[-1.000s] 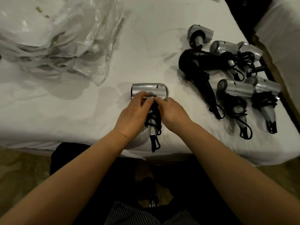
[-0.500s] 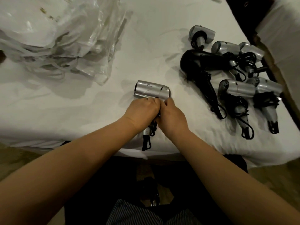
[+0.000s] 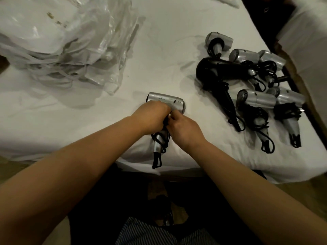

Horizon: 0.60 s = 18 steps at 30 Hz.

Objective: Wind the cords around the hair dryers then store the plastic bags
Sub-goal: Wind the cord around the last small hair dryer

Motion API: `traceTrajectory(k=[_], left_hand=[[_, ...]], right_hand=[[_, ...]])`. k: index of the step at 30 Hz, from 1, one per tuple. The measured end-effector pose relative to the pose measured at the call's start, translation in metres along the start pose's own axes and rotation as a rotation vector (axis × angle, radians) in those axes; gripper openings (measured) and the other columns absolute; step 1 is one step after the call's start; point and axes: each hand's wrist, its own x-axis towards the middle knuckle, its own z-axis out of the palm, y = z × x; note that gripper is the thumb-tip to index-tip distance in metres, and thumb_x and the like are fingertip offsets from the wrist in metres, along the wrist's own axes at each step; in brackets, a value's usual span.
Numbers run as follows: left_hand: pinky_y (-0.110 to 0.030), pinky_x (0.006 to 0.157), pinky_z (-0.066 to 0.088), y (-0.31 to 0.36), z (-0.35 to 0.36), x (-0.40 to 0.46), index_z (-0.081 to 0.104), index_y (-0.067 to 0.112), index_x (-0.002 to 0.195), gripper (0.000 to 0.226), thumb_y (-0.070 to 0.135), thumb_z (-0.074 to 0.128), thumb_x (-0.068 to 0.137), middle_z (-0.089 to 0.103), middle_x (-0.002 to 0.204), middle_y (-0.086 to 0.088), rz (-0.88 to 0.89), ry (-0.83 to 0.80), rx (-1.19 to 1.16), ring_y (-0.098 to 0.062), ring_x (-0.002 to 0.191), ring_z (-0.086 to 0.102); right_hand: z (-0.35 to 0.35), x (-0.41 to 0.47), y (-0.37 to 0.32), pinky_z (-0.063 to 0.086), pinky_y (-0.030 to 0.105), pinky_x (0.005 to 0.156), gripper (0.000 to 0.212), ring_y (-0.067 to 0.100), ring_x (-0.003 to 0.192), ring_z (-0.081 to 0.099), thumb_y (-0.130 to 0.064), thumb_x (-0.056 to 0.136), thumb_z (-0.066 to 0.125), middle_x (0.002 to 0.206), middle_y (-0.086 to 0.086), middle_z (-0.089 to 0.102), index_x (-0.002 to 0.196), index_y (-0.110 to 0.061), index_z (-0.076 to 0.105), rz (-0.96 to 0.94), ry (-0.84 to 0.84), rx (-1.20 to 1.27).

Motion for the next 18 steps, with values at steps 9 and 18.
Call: traceTrajectory(k=[9, 18], left_hand=[[-0.024, 0.067, 0.030, -0.018, -0.007, -0.011, 0.066, 0.010, 0.107, 0.024, 0.004, 0.055, 0.087, 0.068, 0.107, -0.006, 0.079, 0.003, -0.149, -0.025, 0.090, 0.058], [-0.022, 0.082, 0.048, -0.025, 0.051, -0.032, 0.070, 0.015, 0.100, 0.016, 0.012, 0.066, 0.085, 0.070, 0.096, 0.000, -0.208, 0.299, -0.672, -0.013, 0.089, 0.064]], right_hand=[[0.001, -0.002, -0.004, 0.039, 0.033, 0.068, 0.035, 0.022, 0.111, 0.045, -0.031, 0.098, 0.040, 0.123, 0.004, 0.047, 0.128, -0.015, 0.050, -0.007, 0.037, -0.040], [0.001, 0.001, 0.000, 0.040, 0.028, 0.071, 0.033, 0.019, 0.105, 0.049, -0.037, 0.096, 0.047, 0.118, 0.002, 0.049, 0.119, -0.016, 0.058, -0.027, 0.049, 0.047]])
